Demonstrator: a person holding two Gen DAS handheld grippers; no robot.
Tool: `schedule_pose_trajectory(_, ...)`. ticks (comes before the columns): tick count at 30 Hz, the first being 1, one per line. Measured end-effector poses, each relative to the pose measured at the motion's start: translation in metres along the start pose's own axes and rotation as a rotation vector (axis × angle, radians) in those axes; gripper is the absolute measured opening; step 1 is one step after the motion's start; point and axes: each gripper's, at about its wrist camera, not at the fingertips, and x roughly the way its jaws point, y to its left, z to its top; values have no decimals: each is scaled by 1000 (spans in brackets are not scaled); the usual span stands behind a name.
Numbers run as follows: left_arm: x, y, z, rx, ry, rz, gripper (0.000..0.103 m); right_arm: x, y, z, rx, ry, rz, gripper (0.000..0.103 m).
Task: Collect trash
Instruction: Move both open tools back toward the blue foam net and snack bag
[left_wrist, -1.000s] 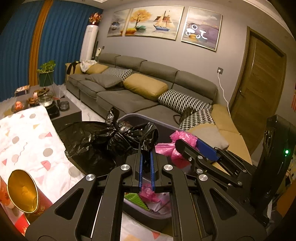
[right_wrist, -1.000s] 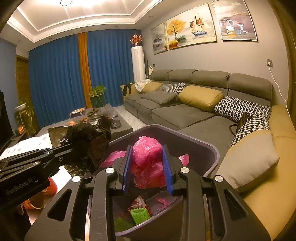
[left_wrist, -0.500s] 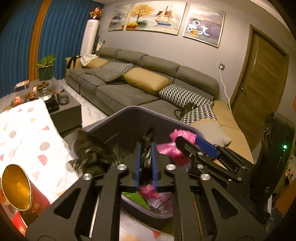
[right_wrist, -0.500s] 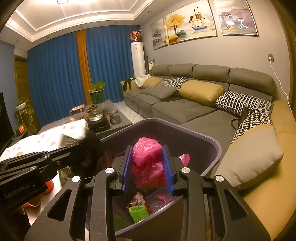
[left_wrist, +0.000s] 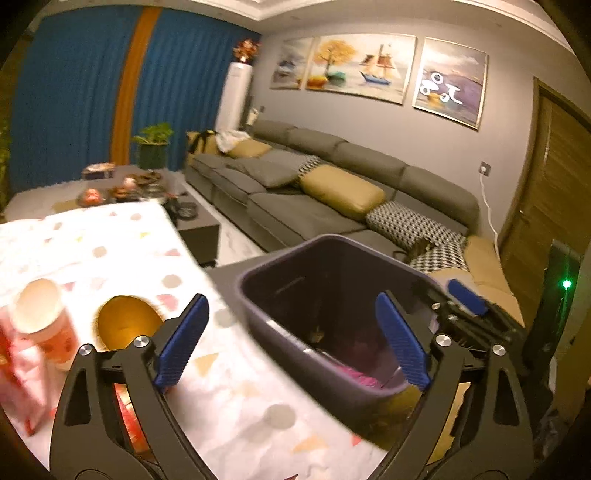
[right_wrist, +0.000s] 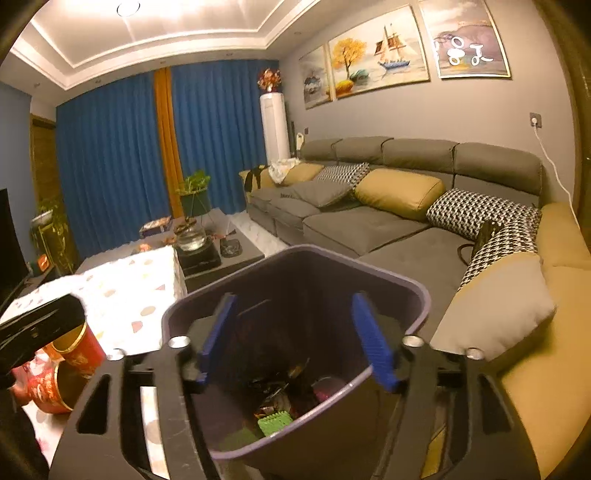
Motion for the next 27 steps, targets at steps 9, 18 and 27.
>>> schedule_pose_trajectory(9,-88,43,-21,-58,-66,187,97,-43,23,-8,-7,-47,62,87)
schedule_pose_trajectory(18,-182,103,-51,-124,-132,454,97,-78,90,-24,-76,-42,234,89)
schedule_pose_trajectory(27,-236,155,-86,-198,-111,623,97,-103,171,-47,-155,-16,393,89)
